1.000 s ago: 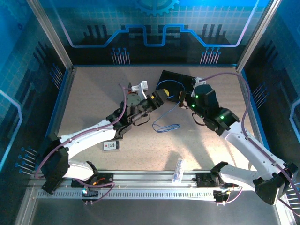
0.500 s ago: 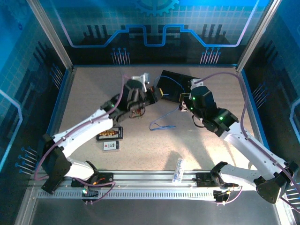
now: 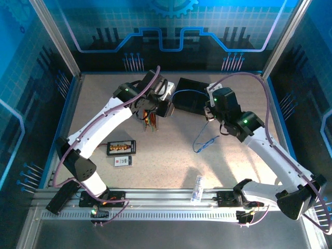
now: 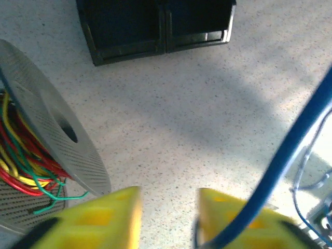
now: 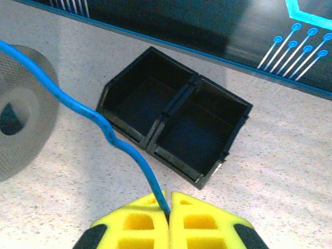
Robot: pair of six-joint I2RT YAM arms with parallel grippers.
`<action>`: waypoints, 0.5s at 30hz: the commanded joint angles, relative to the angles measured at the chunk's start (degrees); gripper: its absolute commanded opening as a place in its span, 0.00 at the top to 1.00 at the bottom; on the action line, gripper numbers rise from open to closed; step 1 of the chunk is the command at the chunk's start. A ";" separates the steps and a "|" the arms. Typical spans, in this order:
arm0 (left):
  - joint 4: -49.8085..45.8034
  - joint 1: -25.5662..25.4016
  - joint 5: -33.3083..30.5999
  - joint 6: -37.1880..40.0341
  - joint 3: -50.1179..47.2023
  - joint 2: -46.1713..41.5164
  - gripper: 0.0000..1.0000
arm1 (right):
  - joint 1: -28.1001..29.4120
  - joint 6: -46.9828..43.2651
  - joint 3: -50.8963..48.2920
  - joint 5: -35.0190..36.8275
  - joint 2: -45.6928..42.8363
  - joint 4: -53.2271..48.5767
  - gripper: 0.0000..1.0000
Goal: Wrap the cables
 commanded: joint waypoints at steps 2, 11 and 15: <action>8.36 1.00 -1.14 -1.45 -6.05 -7.73 0.29 | -4.13 7.03 1.78 -11.69 -2.22 0.79 1.00; 37.25 1.03 2.14 -13.67 -28.75 -21.81 0.01 | -10.97 21.76 -2.11 -27.12 -3.36 7.53 1.00; 41.55 0.17 -1.34 -17.10 -33.25 -24.15 0.01 | -11.12 27.25 -2.27 -27.14 -2.48 7.14 1.00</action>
